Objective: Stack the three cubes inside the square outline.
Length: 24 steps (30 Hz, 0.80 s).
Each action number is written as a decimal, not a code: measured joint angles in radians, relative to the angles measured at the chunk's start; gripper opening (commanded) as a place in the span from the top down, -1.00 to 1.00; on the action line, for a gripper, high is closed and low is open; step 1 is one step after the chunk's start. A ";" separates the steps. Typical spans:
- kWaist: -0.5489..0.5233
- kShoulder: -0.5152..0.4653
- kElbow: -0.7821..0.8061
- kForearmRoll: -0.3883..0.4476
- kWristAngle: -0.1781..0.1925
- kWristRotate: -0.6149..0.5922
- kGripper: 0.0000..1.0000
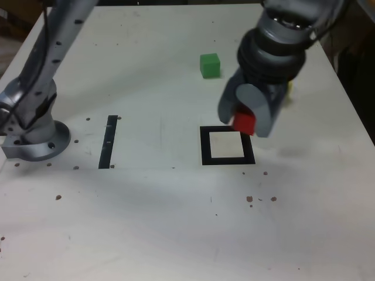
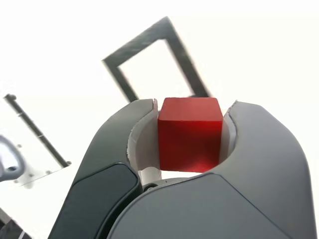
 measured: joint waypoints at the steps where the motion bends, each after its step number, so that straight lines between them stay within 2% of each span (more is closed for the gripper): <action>1: 0.001 -0.015 0.031 -0.003 0.003 -0.008 0.41; 6: 0.006 -0.053 0.168 -0.044 -0.010 -0.051 0.41; 11: 0.020 -0.142 0.326 -0.167 -0.048 -0.116 0.41; 18: 0.025 -0.158 0.367 -0.193 -0.069 -0.223 0.41; 24: 0.068 -0.159 0.398 -0.276 -0.113 -0.234 0.41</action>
